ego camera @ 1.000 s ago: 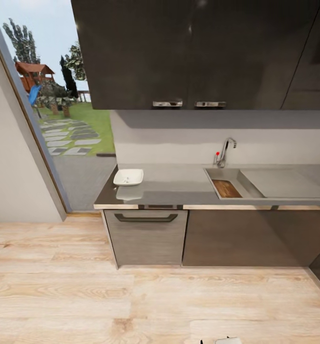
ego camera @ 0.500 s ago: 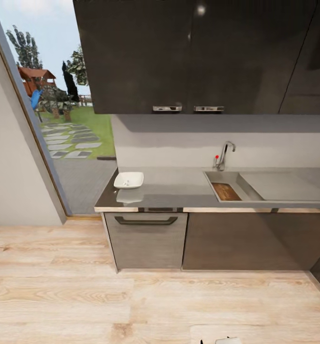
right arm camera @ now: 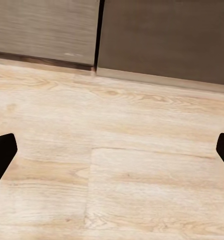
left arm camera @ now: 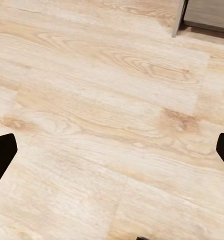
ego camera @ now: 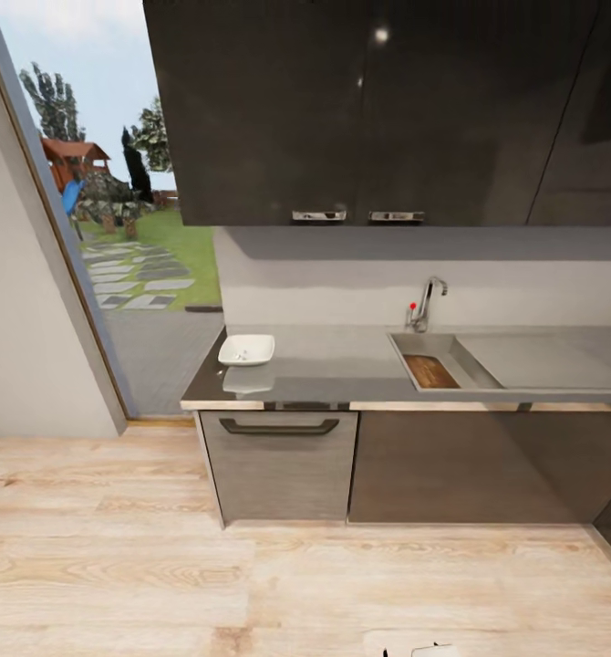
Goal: In the kitchen, take the Vidalia onion out of the sink, dice it on the chopping board with the paring knife, put the diced onion into the bowl on the countertop, then place both the paring knife and the chopping board into the sink.
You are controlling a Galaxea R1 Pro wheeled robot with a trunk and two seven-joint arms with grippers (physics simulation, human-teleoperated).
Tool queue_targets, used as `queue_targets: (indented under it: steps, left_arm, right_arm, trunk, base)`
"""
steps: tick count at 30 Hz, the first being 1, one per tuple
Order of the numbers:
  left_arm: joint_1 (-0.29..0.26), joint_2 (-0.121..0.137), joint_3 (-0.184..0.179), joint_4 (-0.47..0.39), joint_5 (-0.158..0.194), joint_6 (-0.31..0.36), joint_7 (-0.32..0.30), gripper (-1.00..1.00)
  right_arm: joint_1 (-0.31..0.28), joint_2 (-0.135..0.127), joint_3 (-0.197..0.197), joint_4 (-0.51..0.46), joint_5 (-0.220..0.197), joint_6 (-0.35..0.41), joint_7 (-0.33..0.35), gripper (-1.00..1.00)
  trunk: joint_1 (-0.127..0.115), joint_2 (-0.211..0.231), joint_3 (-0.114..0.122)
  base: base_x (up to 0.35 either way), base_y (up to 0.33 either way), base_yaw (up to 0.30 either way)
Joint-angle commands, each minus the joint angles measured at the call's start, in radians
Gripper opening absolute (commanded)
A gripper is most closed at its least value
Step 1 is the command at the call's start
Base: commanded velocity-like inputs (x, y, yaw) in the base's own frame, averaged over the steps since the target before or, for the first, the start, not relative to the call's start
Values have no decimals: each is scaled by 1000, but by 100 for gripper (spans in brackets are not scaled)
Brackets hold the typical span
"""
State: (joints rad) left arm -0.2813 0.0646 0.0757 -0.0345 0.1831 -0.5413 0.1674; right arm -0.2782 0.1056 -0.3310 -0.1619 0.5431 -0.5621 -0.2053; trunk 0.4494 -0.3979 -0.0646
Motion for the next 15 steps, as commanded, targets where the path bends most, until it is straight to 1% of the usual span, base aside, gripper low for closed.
queue_targets:
  steps: [1, 15]
  left_arm:
    - [-1, 0, 7, 1, -4, -3, -1, 100]
    - [-1, 0, 7, 1, -3, -3, 0, 100]
  right_arm:
    - [-1, 0, -5, 1, 11, -2, -6, 100]
    - [-1, 2, -5, 1, 11, -1, -6, 100]
  trunk:
    - [1, -2, -1]
    - [1, -2, 21]
  base:
    - [0, 0, 0]
    - [0, 0, 0]
